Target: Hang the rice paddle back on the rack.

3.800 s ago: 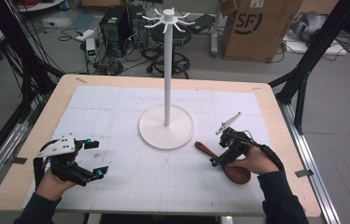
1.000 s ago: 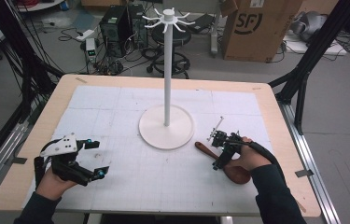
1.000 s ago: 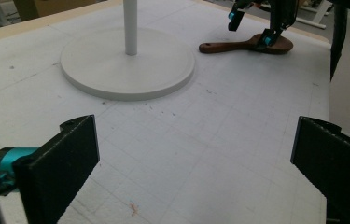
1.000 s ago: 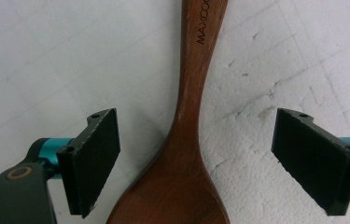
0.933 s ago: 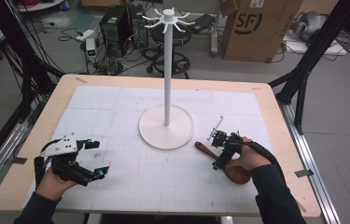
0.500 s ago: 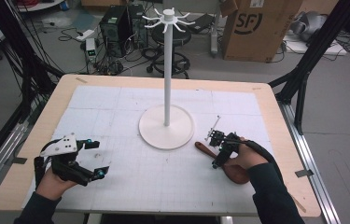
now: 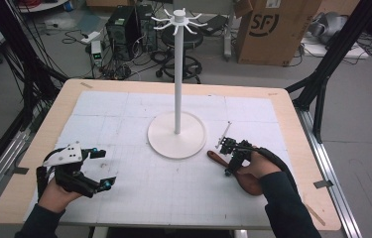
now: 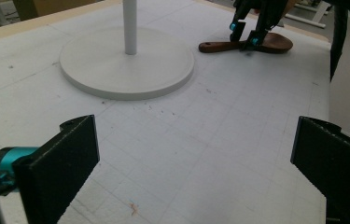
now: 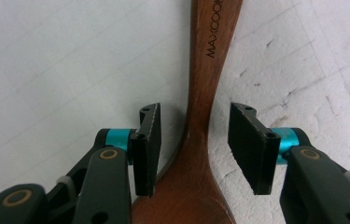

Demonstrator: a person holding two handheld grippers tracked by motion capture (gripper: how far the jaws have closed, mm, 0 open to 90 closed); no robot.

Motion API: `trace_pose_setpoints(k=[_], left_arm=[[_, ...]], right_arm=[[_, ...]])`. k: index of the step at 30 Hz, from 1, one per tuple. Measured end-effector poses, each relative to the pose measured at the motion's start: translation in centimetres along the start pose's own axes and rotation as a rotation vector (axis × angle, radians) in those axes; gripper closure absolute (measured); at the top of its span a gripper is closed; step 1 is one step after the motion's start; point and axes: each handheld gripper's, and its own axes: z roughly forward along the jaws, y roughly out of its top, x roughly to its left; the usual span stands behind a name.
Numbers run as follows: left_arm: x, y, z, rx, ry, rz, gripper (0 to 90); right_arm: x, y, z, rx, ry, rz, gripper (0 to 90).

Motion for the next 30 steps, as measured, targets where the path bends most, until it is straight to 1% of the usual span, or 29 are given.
trace_pose_setpoints(k=[2,3,4,8,11,13,14,18,19,21,27,29,30], left_arm=[[0.01,0.0,0.0,0.0,0.0,0.002,1.6],[0.0,0.0,0.0,0.0,0.001,0.0,1.6],[0.0,0.0,0.0,0.001,0.001,0.001,1.6],[0.01,0.0,-0.05,0.001,0.0,0.003,1.6],[0.0,0.0,-0.05,0.001,0.0,0.003,1.6],[-0.01,0.0,-0.02,0.002,0.0,0.004,1.6],[-0.02,0.0,-0.02,0.002,0.0,0.004,1.6],[-0.01,0.0,-0.03,0.001,0.001,0.003,1.6],[-0.01,0.0,-0.03,0.002,0.001,0.003,1.6],[-0.03,-0.01,0.02,0.003,-0.001,0.002,1.6],[-0.05,-0.01,0.03,0.008,-0.001,0.005,1.6],[-0.06,-0.01,0.03,0.008,-0.002,0.004,1.6],[-0.06,-0.01,0.03,0.008,-0.001,0.004,1.6]], right_arm=[[-0.05,0.12,0.07,0.01,0.006,0.003,57.0],[0.04,0.19,0.11,0.014,0.01,0.021,58.7],[-0.1,0.26,0.2,0.014,0.011,0.012,59.4],[-0.11,0.49,0.37,0.024,0.025,0.017,63.2],[-0.24,0.51,0.35,0.028,0.028,0.01,68.6],[-0.3,0.53,0.35,0.031,0.028,0.016,70.7],[-0.28,0.54,0.32,0.037,0.028,0.028,71.1],[-0.32,0.58,0.35,0.037,0.023,0.022,72.0],[-0.24,0.6,0.33,0.042,0.02,0.035,72.1],[-0.28,0.61,0.41,0.034,0.017,0.027,72.2],[-0.16,0.67,0.44,0.041,0.011,0.043,72.7],[-0.1,0.74,0.4,0.051,0.007,0.043,72.7],[-0.08,0.75,0.47,0.046,0.003,0.037,72.7]])
